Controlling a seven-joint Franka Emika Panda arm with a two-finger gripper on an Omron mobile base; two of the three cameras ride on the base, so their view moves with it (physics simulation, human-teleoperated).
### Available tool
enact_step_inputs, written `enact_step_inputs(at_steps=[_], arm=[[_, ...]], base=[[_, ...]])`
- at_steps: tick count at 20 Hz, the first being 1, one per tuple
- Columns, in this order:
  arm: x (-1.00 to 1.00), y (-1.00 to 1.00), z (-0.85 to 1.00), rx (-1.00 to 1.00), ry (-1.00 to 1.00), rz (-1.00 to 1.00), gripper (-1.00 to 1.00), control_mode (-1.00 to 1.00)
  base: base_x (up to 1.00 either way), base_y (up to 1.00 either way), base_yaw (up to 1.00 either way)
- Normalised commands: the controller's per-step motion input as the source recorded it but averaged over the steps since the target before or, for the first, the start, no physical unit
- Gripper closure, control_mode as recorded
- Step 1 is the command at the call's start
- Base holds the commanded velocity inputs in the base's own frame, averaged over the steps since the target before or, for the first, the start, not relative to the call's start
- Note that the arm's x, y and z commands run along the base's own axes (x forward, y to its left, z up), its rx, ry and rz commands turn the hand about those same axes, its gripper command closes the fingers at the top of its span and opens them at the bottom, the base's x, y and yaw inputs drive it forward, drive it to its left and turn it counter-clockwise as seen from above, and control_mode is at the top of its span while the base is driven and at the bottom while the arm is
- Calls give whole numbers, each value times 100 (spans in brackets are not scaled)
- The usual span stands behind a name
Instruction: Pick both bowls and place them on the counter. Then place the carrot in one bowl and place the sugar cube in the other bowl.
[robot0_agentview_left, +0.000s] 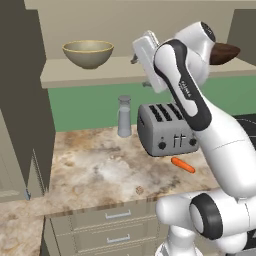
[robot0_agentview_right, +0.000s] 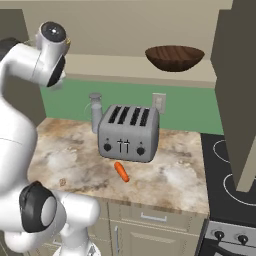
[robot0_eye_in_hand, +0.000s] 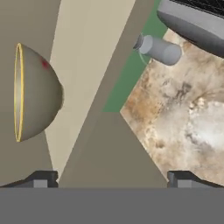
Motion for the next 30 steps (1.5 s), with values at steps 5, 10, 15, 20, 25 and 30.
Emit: enact_step_inputs(at_steps=[5, 10, 15, 20, 25, 30], arm=[[53, 27, 5, 12, -16, 0, -100, -100], [47, 32, 23, 5, -12, 0, -100, -100], [38, 21, 31, 1, -3, 0, -100, -100], [48, 18, 28, 1, 0, 0, -100, -100], [50, 15, 14, 2, 0, 0, -100, -100], [51, 20, -5, 0, 0, 0, -100, -100]], base=[[0, 0, 0], [0, 0, 0], [0, 0, 0], [0, 0, 0], [0, 0, 0], [0, 0, 0]])
